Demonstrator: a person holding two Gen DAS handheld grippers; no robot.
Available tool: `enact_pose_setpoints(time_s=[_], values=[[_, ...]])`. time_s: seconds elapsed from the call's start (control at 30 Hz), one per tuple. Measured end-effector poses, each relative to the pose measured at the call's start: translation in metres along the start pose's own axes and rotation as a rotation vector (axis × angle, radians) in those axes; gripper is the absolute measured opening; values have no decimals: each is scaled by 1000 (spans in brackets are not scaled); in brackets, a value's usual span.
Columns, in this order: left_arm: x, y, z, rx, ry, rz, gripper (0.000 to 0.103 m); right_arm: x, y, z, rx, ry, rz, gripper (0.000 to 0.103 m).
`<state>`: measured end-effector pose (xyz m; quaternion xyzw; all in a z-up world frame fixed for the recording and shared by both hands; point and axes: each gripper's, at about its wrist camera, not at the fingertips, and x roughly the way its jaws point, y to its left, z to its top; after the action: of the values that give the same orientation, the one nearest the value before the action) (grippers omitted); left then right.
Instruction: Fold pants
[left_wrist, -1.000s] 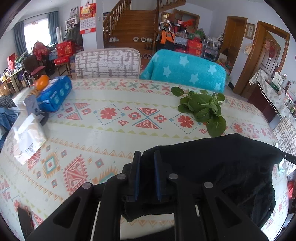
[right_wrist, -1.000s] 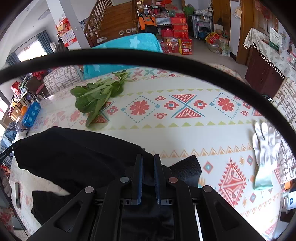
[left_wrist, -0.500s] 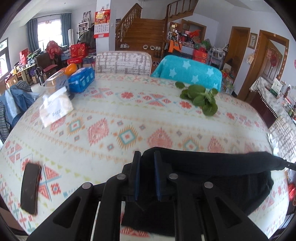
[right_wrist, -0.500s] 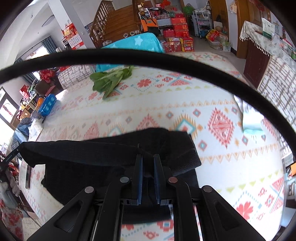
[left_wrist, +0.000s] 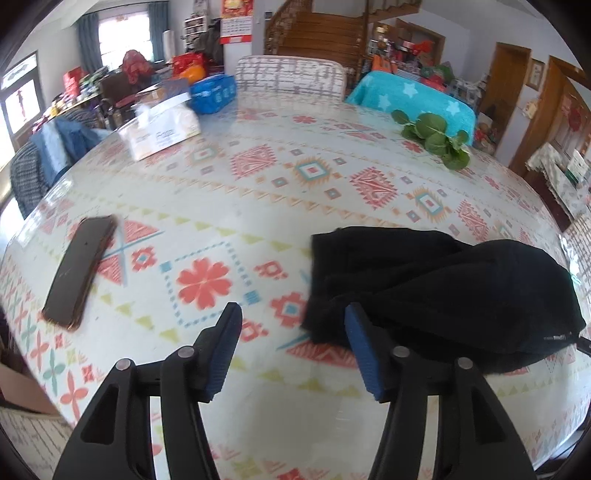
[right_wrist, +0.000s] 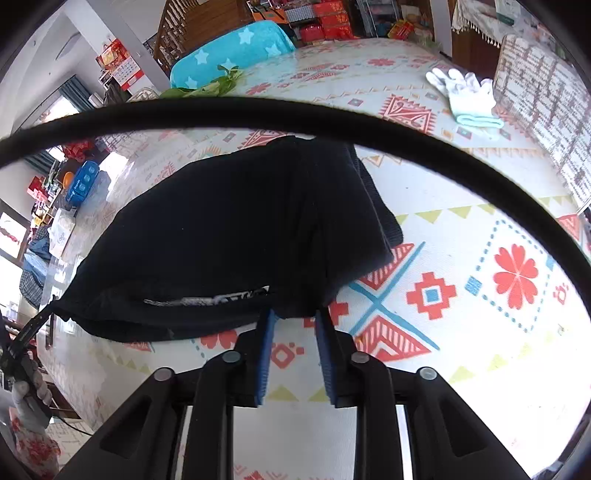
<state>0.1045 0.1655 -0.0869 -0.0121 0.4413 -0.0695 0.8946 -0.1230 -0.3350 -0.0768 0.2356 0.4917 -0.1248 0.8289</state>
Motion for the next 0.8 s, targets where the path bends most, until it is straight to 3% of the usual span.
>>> enact_pose_setpoints(time_s=[0.13, 0.23, 0.43, 0.7, 0.8], values=[[-11, 25, -7, -105, 5, 22, 58, -21, 1, -3, 18, -55, -11, 61], [-16, 39, -11, -189, 17, 5, 58, -34, 17, -2, -18, -95, -9, 62], [-8, 31, -19, -245, 58, -102, 58, -26, 113, 14, -288, -59, 100, 61], [17, 7, -21, -210, 140, -273, 58, 45, 309, 48, -616, 130, 351, 56], [21, 10, -20, -204, 157, -300, 58, 85, 370, 49, -731, 227, 392, 56]])
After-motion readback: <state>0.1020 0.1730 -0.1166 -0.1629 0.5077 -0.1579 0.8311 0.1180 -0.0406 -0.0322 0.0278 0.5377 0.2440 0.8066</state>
